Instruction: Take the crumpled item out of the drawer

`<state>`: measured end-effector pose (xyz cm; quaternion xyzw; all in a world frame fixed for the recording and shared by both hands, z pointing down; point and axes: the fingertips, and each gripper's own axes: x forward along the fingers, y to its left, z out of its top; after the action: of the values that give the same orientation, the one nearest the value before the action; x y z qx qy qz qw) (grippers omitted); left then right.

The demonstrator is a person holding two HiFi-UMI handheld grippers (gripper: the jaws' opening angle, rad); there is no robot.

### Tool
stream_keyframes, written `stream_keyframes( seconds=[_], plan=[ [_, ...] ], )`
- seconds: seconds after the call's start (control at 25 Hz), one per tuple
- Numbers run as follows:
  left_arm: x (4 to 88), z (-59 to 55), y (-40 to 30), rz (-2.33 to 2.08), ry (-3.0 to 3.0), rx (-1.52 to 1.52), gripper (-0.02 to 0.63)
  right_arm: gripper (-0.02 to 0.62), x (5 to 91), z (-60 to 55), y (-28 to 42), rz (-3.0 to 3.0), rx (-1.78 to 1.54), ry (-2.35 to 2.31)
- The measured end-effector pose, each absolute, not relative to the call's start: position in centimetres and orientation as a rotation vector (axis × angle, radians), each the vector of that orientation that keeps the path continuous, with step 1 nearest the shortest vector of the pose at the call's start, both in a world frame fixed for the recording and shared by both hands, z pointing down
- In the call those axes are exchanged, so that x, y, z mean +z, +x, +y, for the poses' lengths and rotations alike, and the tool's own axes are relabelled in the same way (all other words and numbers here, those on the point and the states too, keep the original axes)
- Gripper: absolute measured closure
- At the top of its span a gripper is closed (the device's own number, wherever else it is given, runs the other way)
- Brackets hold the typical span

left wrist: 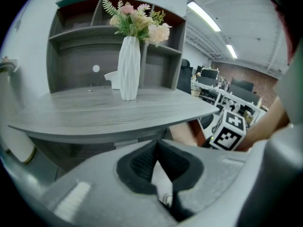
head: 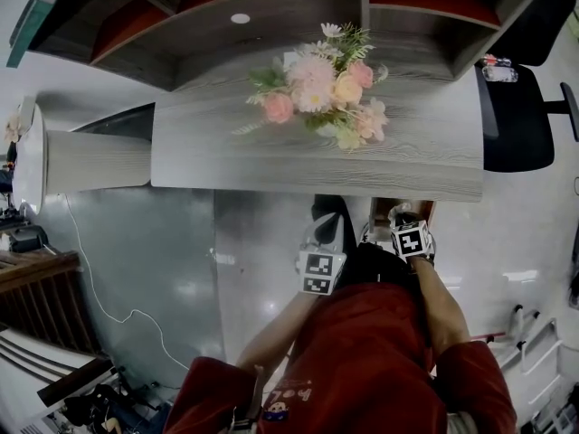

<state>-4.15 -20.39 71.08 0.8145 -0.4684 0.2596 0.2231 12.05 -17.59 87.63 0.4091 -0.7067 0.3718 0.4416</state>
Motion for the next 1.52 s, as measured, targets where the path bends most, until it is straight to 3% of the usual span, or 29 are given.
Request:
stream_keyframes(
  seconds=[1.52],
  plan=[
    [65.5,-18.7,-4.4,-1.41,2.285,0.599,0.607,0.586,70.2,-16.7,11.9,-2.02,0.695,1.139]
  ],
)
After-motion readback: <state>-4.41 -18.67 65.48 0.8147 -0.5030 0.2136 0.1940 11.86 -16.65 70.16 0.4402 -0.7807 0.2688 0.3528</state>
